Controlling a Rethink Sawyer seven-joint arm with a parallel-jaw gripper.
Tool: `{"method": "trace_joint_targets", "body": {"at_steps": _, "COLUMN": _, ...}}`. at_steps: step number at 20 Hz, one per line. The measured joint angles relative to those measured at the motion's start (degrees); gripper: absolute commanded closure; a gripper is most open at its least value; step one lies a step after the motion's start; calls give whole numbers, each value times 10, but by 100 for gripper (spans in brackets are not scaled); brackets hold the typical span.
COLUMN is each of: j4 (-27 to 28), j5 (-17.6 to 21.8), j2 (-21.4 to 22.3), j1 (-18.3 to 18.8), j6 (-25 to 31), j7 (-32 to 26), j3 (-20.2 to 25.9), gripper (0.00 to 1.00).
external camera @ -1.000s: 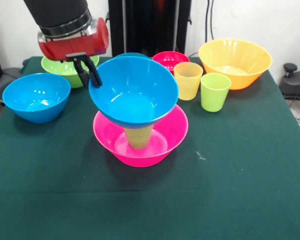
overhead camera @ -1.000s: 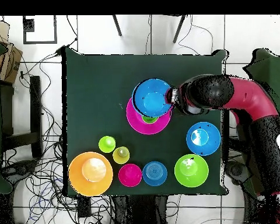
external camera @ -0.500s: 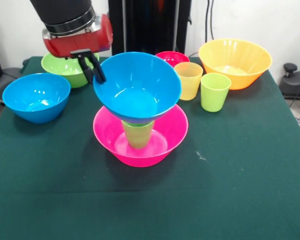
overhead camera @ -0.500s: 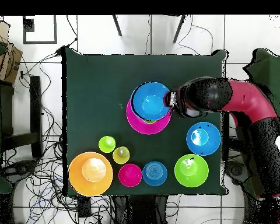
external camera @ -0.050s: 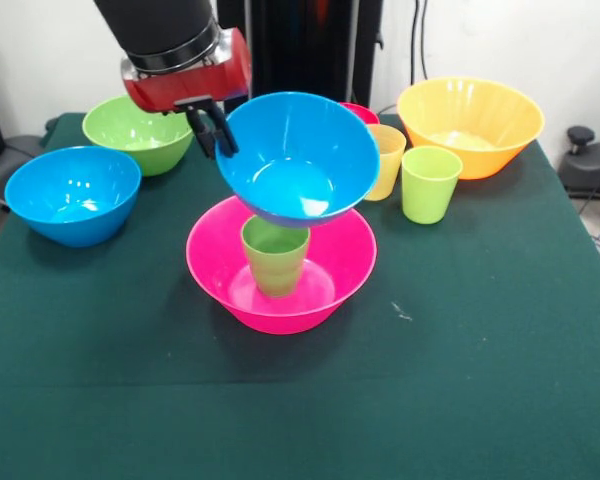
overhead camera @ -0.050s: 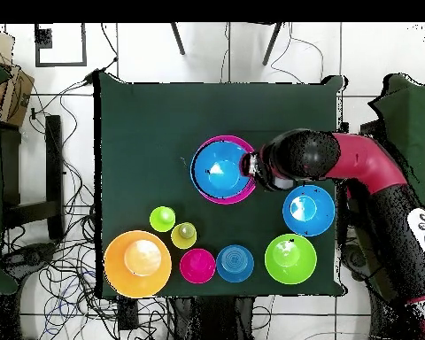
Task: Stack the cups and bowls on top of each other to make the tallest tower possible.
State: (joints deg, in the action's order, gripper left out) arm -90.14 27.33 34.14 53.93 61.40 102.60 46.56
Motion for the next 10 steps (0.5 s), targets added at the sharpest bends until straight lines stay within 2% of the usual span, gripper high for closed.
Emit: {"method": "trace_joint_targets", "body": {"at_steps": 10, "j4": 21, "j5": 5, "j2": -22, "j1": 0, "j6": 0, "j7": 0, "j3": 0, "gripper": 100}}
